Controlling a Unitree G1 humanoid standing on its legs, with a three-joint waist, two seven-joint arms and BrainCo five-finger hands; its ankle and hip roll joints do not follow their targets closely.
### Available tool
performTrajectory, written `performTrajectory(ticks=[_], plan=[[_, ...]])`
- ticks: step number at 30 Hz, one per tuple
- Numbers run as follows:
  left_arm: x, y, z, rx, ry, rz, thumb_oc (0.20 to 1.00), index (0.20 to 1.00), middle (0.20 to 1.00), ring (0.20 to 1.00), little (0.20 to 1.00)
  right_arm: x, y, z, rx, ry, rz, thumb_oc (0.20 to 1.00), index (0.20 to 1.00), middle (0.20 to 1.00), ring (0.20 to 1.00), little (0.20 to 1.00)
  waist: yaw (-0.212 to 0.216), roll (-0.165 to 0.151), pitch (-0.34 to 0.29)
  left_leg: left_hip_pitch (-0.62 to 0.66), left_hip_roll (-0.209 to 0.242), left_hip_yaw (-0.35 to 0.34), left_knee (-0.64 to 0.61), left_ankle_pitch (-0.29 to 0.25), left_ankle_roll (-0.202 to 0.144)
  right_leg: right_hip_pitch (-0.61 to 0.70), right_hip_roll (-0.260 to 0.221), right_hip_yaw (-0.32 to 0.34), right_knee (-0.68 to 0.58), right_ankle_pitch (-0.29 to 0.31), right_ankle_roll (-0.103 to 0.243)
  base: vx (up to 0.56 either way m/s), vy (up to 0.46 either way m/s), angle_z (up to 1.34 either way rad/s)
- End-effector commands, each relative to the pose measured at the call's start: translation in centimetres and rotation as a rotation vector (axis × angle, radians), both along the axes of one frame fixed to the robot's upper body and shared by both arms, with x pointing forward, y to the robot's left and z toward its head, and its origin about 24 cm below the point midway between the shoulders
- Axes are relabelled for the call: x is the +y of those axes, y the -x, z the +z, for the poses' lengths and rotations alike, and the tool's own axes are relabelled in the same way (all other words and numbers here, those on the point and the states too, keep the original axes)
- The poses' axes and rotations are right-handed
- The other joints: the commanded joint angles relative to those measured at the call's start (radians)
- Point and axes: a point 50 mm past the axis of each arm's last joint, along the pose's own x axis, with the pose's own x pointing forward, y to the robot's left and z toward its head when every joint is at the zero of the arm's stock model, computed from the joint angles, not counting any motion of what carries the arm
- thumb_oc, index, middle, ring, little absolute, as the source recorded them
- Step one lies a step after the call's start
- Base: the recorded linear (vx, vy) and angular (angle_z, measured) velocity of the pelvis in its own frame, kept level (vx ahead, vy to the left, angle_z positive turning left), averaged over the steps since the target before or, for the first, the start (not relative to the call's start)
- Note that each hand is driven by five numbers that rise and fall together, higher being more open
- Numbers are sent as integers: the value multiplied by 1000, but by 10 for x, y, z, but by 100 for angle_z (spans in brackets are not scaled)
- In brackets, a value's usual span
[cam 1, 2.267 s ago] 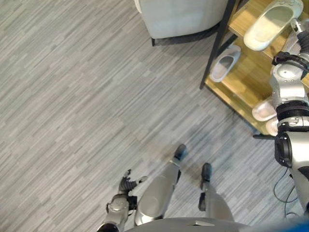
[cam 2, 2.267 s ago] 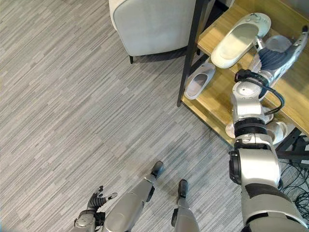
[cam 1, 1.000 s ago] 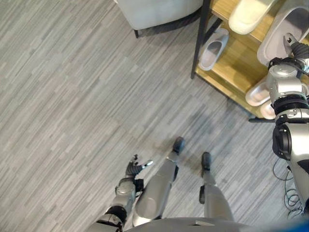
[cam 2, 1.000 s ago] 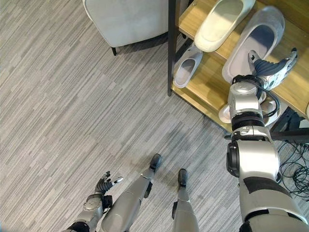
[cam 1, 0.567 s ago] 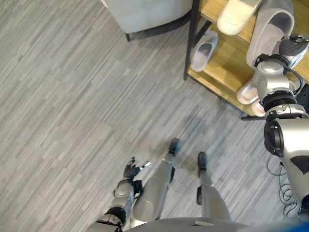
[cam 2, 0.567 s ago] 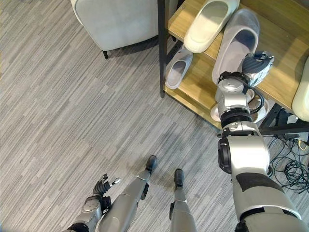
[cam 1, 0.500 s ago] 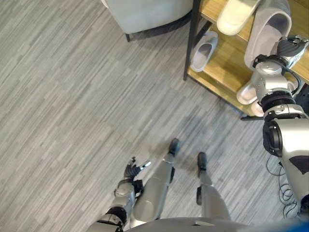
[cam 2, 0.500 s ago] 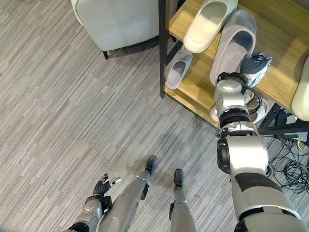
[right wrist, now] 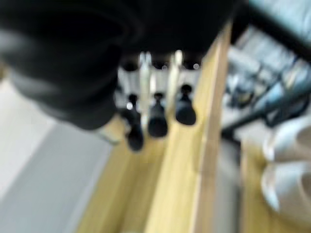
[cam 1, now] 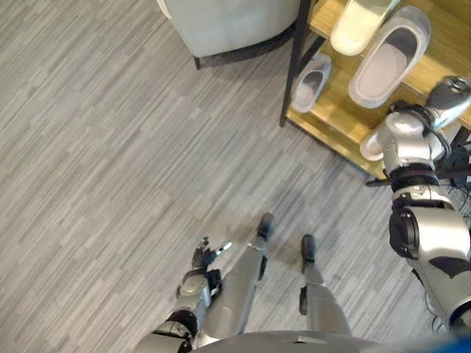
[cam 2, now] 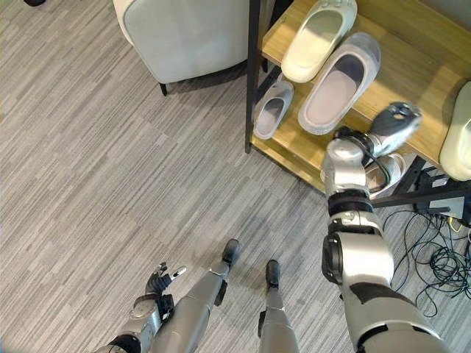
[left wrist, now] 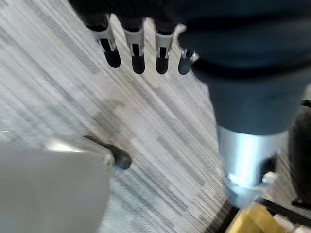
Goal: Arrange the slippers neatly on the shoe rack.
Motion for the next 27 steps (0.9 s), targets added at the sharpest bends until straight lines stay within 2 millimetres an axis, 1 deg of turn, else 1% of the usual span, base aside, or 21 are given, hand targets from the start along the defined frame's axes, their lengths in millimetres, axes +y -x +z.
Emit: performTrajectory(ticks=[1,2,3,4,5,6,7,8,9,10,11,12,13,14,15,19,22,24,25,26,27], plan=[[-7,-26,15,-69,7,25,1000,1000,1000,1000,1000,-18,14,35,-128,114,-67,200,200,200,200,200,21,37,34,163,47,-132,-175,7,-66,163,37,-6,47,-108,-22,-5,8,-12],[-7,-26,15,-69,9,29,1000,1000,1000,1000,1000,-13,13,38,-136,124,-41,818,818,818,818,818,20,34,31,158,47,-131,-168,3,-65,161,34,-4,48,-107,-22,-2,-2,-12],[-7,-25,14,-61,12,33,1000,1000,1000,1000,1000,-7,10,39,-130,141,-5,1000,1000,1000,1000,1000,21,32,30,155,47,-129,-166,1,-64,160,33,-3,46,-103,-21,8,-12,-13],[-6,-21,9,-33,12,36,1000,1000,1000,1000,1000,1,3,43,-105,175,51,1000,1000,1000,1000,1000,23,24,24,147,46,-129,-160,-3,-62,159,32,-1,40,-100,-22,9,-16,-8],[-6,-21,9,-33,13,36,1000,1000,1000,1000,1000,1,3,44,-106,175,52,1000,1000,1000,1000,1000,23,24,24,147,46,-129,-159,-4,-62,159,32,-1,39,-100,-22,20,-14,-5],[-6,-18,7,-19,12,36,1000,1000,1000,1000,1000,7,-1,47,-97,186,95,1000,1000,1000,1000,1000,22,20,21,144,46,-130,-159,-4,-62,159,32,1,35,-98,-22,34,-11,-1],[-6,-15,5,-3,8,31,1000,1000,1000,1000,1000,19,-11,55,-78,205,185,1000,1000,1000,1000,1000,24,13,19,141,47,-134,-159,-4,-61,161,31,1,25,-95,-22,34,-12,-1],[-6,-15,5,-4,8,32,1000,1000,1000,1000,1000,19,-11,55,-78,205,185,1000,1000,1000,1000,1000,24,13,20,141,46,-134,-159,-4,-61,161,31,1,25,-95,-22,59,-9,0],[-5,-10,0,24,11,36,1000,1000,1000,1000,1000,34,-17,64,-80,237,262,1000,1000,1000,1000,1000,24,8,17,141,48,-134,-166,-1,-63,164,30,-6,14,-93,-22,36,-2,1],[-5,-10,0,23,12,36,1000,1000,1000,1000,1000,34,-18,65,-80,237,263,1000,1000,1000,1000,1000,23,8,17,141,48,-134,-167,-1,-63,164,30,-7,13,-93,-22,73,-2,2],[-5,-5,-3,45,12,36,1000,1000,1000,1000,1000,45,-22,73,-81,277,309,1000,1000,1000,1000,1000,25,3,14,143,51,-135,-179,3,-64,168,31,-11,3,-91,-22,38,-1,4],[-5,-5,-3,44,12,36,1000,1000,1000,1000,1000,45,-22,73,-82,278,309,1000,1000,1000,1000,1000,25,3,14,143,51,-135,-179,3,-64,168,31,-11,3,-91,-22,62,-13,7],[-5,0,-7,64,8,31,1000,1000,1000,1000,1000,53,-24,80,-76,319,344,1000,1000,1000,1000,1000,27,-2,14,142,53,-136,-190,8,-67,171,33,-17,-3,-87,-22,25,-13,9],[-5,0,-7,64,8,31,1000,1000,1000,1000,1000,53,-24,80,-76,319,344,1000,1000,1000,1000,1000,26,-2,14,142,53,-136,-190,9,-67,171,33,-17,-3,-87,-22,55,-25,10],[-4,3,-9,76,9,31,1000,1000,1000,1000,1000,59,-26,86,-82,340,358,1000,1000,1000,1000,1000,28,-9,13,144,56,-138,-196,9,-67,174,37,-18,-8,-86,-21,44,-15,8],[-4,2,-8,77,15,40,1000,1000,1000,1000,1000,64,-26,92,-94,345,347,1000,1000,1000,1000,1000,33,-16,13,145,58,-138,-201,8,-69,179,40,-24,-14,-84,-21,28,-5,2],[-5,-2,-7,70,19,39,1000,1000,1000,1000,1000,66,-27,97,-91,340,302,1000,1000,1000,1000,1000,37,-25,9,146,63,-141,-211,10,-70,179,41,-27,-20,-83,-21,42,0,-10],[-5,-6,-4,59,20,43,1000,1000,1000,1000,1000,64,-27,101,-59,373,241,1000,1000,1000,1000,1000,39,-28,9,142,66,-141,-222,15,-71,174,42,-33,-22,-82,-21,26,3,-18],[-6,-11,-1,44,21,43,1000,1000,1000,1000,1000,57,-24,108,-43,407,152,1000,1000,1000,1000,1000,43,-29,12,141,69,-140,-238,24,-72,169,43,-40,-24,-82,-20,17,5,-5],[-6,-11,-1,44,22,43,1000,1000,1000,1000,1000,57,-24,108,-43,407,152,1000,1000,1000,1000,1000,43,-28,12,142,69,-140,-240,25,-72,168,43,-40,-24,-82,-20,0,0,0],[-8,-12,0,37,25,40,1000,1000,1000,1000,1000,55,-20,114,-67,412,113,1000,1000,1000,1000,1000,45,-26,13,141,69,-140,-250,30,-72,165,45,-41,-24,-84,-20,24,30,-4]])
